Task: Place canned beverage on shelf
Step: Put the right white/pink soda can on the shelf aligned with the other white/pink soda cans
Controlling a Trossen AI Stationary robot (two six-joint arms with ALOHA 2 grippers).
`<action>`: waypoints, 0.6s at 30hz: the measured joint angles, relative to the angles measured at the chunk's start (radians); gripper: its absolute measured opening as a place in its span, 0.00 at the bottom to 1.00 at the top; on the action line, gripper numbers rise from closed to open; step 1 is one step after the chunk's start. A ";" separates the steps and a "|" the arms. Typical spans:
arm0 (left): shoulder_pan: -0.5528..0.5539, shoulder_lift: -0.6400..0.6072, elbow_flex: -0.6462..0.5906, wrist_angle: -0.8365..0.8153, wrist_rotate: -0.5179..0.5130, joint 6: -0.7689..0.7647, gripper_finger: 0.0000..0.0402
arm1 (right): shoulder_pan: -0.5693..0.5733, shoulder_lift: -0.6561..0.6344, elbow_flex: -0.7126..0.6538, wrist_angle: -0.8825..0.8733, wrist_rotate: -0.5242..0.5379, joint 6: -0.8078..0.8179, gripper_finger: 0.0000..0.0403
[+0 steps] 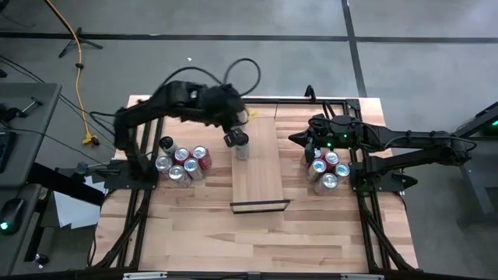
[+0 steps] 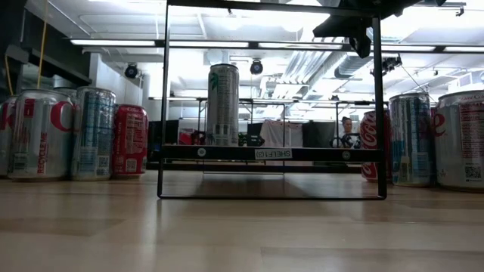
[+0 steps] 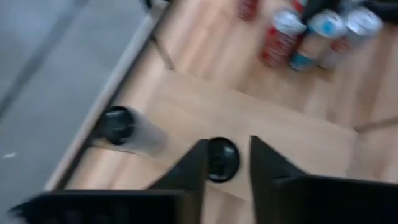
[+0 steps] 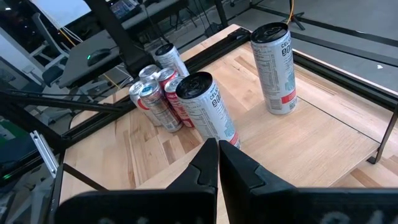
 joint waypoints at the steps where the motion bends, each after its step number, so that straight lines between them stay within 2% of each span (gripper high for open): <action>1: -0.016 -0.027 -0.032 0.011 -0.045 -0.023 0.04 | 0.000 0.000 0.000 0.000 0.000 0.000 0.00; 4: -0.060 -0.120 -0.176 0.068 -0.134 -0.100 0.04 | 0.000 0.000 0.000 0.000 0.000 0.000 0.00; 7: -0.103 -0.227 -0.374 0.162 -0.174 -0.181 0.02 | 0.000 0.000 0.000 0.000 0.000 0.004 0.00; 10: -0.140 -0.337 -0.596 0.321 -0.173 -0.248 0.01 | 0.000 0.000 0.000 0.000 0.000 0.021 0.00; 13: -0.176 -0.435 -0.793 0.494 -0.130 -0.288 0.01 | 0.000 0.000 0.000 0.000 0.000 0.023 0.00; 16: -0.217 -0.490 -0.935 0.600 -0.093 -0.366 0.00 | 0.000 0.000 0.000 0.000 0.000 0.023 0.00; 18: -0.248 -0.500 -0.998 0.608 -0.090 -0.454 0.00 | 0.000 0.000 0.000 0.000 0.000 0.023 0.00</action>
